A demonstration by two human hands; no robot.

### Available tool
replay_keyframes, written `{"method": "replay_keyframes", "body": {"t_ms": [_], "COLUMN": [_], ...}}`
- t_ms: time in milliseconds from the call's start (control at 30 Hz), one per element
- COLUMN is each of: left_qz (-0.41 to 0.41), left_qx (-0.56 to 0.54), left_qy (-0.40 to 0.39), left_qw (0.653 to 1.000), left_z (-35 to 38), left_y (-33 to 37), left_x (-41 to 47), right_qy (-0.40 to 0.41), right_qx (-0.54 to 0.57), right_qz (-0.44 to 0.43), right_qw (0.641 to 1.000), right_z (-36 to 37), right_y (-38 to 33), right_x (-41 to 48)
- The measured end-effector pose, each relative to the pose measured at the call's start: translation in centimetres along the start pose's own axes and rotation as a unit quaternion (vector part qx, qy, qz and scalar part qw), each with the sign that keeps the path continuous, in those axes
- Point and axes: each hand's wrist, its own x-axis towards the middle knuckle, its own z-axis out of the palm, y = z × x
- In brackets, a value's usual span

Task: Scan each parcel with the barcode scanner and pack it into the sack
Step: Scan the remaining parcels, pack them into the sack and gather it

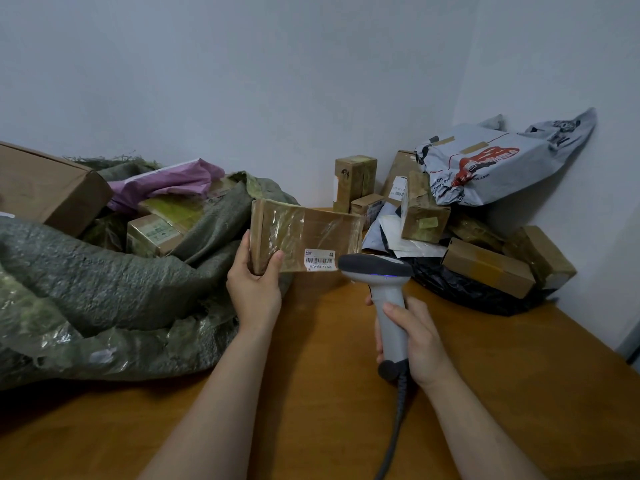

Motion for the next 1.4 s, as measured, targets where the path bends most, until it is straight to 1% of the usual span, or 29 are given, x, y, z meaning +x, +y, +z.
{"method": "replay_keyframes", "body": {"t_ms": [267,433,500,633,733,833,967,1033,1100,1167,1200,1300,1333,1400], "left_qz": [-0.014,-0.037,-0.034,-0.023,-0.038,-0.056,-0.068,-0.068,-0.063,-0.043,-0.02,0.032,0.035,0.031], "left_qx": [-0.008,-0.02,-0.025,-0.017,0.003,-0.002,0.002,0.015,0.043,0.117,0.181,0.349,0.381,0.418], "left_qy": [0.005,0.032,0.038,0.034,0.02,0.0,-0.019,-0.028,-0.041,-0.055,-0.058,-0.045,-0.047,-0.079], "left_qw": [1.0,0.999,0.998,0.999,0.999,0.998,0.998,0.997,0.996,0.991,0.982,0.935,0.923,0.904], "left_z": [0.0,0.0,-0.2,-1.3,-3.0,-4.8,-7.1,-8.3,-9.4,-10.5,-11.1,-12.9,-13.5,-14.6], "left_y": [0.3,0.9,1.5,3.7,5.8,8.0,11.6,13.3,15.1,16.9,17.7,19.2,19.6,20.1], "left_x": [-0.1,-0.6,-0.9,-0.6,0.7,2.3,5.0,6.6,8.3,9.9,11.0,14.5,15.7,17.8], "right_qy": [-0.008,0.002,0.029,0.116,0.15,0.131,0.085,0.057,0.029,0.016,0.015,0.011,0.007,0.001], "right_qx": [0.014,0.017,0.012,-0.004,0.027,0.104,0.11,0.137,0.159,0.16,0.161,0.146,0.133,0.115], "right_qz": [-0.01,-0.01,-0.001,0.011,0.013,0.036,0.052,0.049,0.041,0.031,0.025,0.007,0.001,-0.013], "right_qw": [1.0,1.0,0.999,0.993,0.988,0.985,0.989,0.988,0.986,0.987,0.986,0.989,0.991,0.993], "right_z": [0.1,0.3,0.5,0.9,1.6,2.9,5.1,6.4,7.8,9.2,9.9,12.5,13.7,15.8], "right_y": [-0.1,-0.1,0.0,-0.4,-1.4,-2.4,-4.1,-5.1,-6.3,-7.6,-8.2,-10.5,-11.5,-13.1], "right_x": [-0.1,0.0,0.2,1.4,2.7,3.6,4.6,5.2,5.9,6.8,7.4,9.5,10.2,11.9]}}
